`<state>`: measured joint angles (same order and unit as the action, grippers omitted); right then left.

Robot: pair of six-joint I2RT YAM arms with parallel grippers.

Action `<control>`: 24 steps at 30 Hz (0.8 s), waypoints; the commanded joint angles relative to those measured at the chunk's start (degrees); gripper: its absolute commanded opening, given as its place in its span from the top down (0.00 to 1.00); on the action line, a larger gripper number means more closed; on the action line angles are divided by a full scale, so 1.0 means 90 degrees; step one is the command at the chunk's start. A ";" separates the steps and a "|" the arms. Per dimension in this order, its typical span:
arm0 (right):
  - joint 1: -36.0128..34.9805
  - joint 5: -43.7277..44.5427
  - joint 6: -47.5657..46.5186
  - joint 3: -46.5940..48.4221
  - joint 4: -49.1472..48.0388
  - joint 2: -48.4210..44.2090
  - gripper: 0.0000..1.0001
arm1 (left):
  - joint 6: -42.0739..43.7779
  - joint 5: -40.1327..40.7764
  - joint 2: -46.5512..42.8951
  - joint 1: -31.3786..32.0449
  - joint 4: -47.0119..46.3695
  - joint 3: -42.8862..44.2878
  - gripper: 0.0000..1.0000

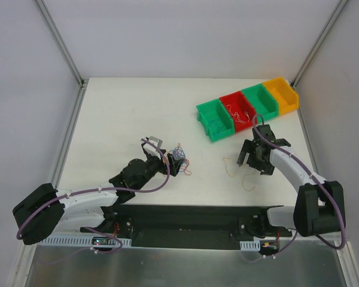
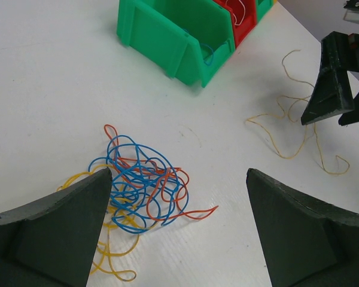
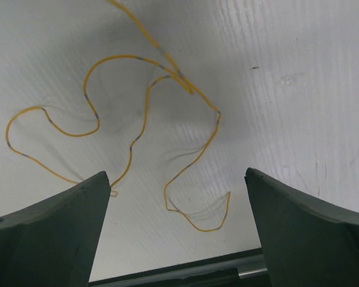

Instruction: Untangle the cables

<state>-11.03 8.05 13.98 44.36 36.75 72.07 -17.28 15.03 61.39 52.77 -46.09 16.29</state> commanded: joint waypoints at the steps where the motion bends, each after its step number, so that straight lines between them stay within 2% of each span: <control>1: 0.0413 -0.0268 -0.0274 0.0013 -0.0742 0.0380 0.01 | -0.0072 -0.0087 -0.0102 -0.0053 -0.0377 -0.0043 0.06; 6: 0.0571 -0.0679 -0.0410 0.0120 -0.1056 0.0897 0.10 | -0.0063 -0.0078 -0.0092 -0.0063 -0.0377 -0.0043 0.06; 8: 0.0581 -0.0826 -0.0488 0.0130 -0.1134 0.0976 0.11 | -0.0053 -0.0078 -0.0092 -0.0073 -0.0377 -0.0033 0.06; 12: 0.0590 -0.1256 -0.0372 -0.0084 -0.1417 0.0354 0.09 | -0.0063 -0.0097 -0.0112 -0.0073 -0.0387 -0.0043 0.06; 16: 0.0629 -0.0574 -0.0001 -0.0193 -0.1311 -0.0186 0.01 | -0.0063 -0.0126 -0.0102 -0.0063 -0.0397 -0.0043 0.06; 20: 0.0639 -0.0202 0.0000 0.0197 -0.0920 0.0447 0.01 | -0.0072 -0.0185 -0.0073 -0.0073 -0.0397 -0.0023 0.06; 24: 0.0639 -0.0757 -0.0049 0.0325 -0.1192 0.0927 0.04 | -0.0053 -0.0185 -0.0092 -0.0073 -0.0378 -0.0033 0.04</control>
<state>-5.63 3.33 12.93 45.08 26.26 76.97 -17.30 14.31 61.39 52.75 -46.13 16.19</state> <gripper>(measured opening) 0.970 0.946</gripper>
